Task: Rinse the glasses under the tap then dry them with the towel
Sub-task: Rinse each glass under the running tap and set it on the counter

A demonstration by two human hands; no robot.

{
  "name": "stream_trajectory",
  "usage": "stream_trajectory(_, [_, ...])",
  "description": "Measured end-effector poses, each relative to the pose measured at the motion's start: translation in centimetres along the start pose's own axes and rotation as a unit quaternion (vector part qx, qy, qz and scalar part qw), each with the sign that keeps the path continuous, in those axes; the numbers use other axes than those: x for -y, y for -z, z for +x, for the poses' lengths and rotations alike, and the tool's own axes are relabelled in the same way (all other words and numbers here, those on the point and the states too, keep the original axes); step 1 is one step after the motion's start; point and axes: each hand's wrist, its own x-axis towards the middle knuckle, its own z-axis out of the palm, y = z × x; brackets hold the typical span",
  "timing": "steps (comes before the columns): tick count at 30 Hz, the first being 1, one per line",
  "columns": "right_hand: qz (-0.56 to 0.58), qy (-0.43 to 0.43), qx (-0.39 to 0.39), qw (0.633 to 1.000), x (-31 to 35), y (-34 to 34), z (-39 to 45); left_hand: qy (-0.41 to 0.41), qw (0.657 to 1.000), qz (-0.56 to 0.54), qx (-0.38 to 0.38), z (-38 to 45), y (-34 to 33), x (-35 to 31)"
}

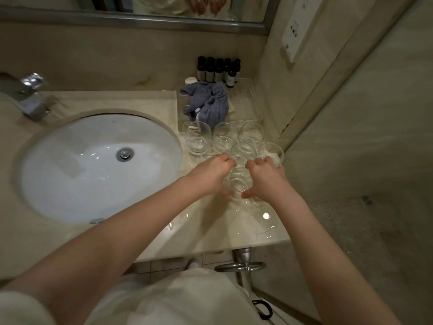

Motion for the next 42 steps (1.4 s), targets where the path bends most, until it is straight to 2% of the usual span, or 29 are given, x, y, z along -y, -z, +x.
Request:
stream_trajectory(4, [-0.036,0.036,-0.006,0.999,3.4,2.1,0.4,0.027,0.999,0.0,0.031,-2.4,2.8,2.6])
stream_trajectory(9, [0.007,0.145,0.004,0.989,11.3,4.1,1.8,0.107,0.993,-0.012,0.051,-7.5,6.2,8.9])
stream_trajectory(16, [-0.043,0.235,0.005,0.971,27.2,4.8,3.3,0.213,0.977,-0.018,0.016,-18.7,9.5,21.2])
stream_trajectory(27, [-0.034,0.313,0.027,0.949,54.4,3.1,3.3,0.285,0.958,-0.017,-0.021,-37.7,13.6,39.6])
stream_trajectory(33, [-0.034,0.357,0.044,0.932,63.0,2.1,2.3,0.325,0.943,-0.071,-0.03,-44.8,13.3,43.5])
stream_trajectory(42, [-0.034,0.413,0.069,0.907,68.8,0.4,0.6,0.389,0.908,-0.131,-0.089,-50.7,11.8,45.0])
